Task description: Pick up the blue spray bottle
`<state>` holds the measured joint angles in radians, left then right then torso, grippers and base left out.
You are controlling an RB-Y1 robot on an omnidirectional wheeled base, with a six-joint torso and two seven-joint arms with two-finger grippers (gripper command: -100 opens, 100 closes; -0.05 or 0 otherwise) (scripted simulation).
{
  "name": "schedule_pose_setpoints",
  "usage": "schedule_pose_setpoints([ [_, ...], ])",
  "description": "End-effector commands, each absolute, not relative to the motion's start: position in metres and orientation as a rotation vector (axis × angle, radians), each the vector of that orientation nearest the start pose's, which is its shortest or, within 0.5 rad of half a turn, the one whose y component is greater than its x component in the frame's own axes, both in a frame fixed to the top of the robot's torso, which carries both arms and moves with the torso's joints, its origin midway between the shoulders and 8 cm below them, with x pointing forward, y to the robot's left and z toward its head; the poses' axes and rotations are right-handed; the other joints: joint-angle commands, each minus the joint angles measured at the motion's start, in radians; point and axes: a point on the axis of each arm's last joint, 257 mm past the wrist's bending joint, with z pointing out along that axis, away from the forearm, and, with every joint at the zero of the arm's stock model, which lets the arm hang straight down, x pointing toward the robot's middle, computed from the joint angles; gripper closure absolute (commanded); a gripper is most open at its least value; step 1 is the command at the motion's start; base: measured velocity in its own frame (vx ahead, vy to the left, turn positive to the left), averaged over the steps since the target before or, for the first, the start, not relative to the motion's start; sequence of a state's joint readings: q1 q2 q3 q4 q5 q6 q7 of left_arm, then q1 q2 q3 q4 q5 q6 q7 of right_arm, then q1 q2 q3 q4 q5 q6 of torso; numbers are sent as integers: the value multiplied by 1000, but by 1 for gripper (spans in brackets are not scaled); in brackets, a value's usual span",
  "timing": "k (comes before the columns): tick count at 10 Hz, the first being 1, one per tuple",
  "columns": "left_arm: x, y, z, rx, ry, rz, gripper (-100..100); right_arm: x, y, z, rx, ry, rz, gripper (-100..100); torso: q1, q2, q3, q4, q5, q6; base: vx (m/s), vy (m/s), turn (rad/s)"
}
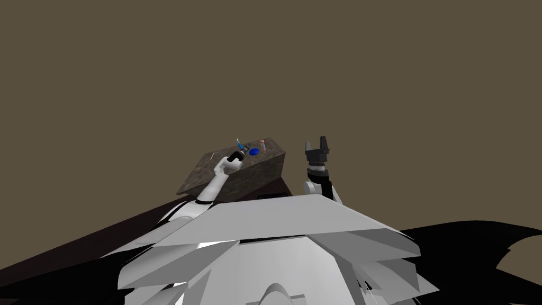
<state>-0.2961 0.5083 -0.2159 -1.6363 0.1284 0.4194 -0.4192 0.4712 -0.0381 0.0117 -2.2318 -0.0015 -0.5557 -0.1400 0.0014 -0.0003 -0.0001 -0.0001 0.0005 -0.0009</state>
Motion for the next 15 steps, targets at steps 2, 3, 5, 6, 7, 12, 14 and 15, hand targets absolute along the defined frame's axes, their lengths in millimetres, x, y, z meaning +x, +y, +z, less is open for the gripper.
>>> schedule_pose_setpoints([
  [2, 618, 259, -173, -497, 1763, -536, -100, 347, -269, 23, 659, 585, 1465, 0, 0, 0, 0, 0, 0, 0, -3, 14, -73],
  [3, 625, 268, -171, -477, 1788, -477, -100, 347, -269, 23, 659, 585, 1465, 0, 0, 0, 0, 0, 0, 0, -2, 12, -90],
  [5, 632, 288, -184, -484, 1834, -394, -100, 347, -269, 23, 659, 585, 1465, 0, 0, 0, 0, 0, 0, 0, 0, 11, -81],
  [6, 632, 296, -194, -502, 1850, -376, -100, 347, -269, 23, 659, 585, 1465, 0, 0, -1, 0, 0, 0, 0, 2, 13, -50],
  [7, 638, 306, -191, -486, 1871, -318, -100, 347, -269, 23, 659, 585, 1465, 0, 0, -1, 0, 0, 0, 0, 5, 9, -99],
  [12, 644, 348, -209, -505, 1946, -165, -100, 347, -269, 23, 659, 585, 1465, 0, 0, 0, 0, 0, 0, 0, 4, 9, -53],
  [14, 644, 371, -219, -523, 1985, -87, -100, 347, -269, 23, 659, 585, 1465, 0, 0, -1, -1, 0, 0, 0, 9, 10, -78],
  [15, 643, 374, -222, -528, 1989, -82, -100, 347, -269, 23, 659, 585, 1465, 0, 0, -1, -1, 0, 0, 0, 9, 12, -39],
])
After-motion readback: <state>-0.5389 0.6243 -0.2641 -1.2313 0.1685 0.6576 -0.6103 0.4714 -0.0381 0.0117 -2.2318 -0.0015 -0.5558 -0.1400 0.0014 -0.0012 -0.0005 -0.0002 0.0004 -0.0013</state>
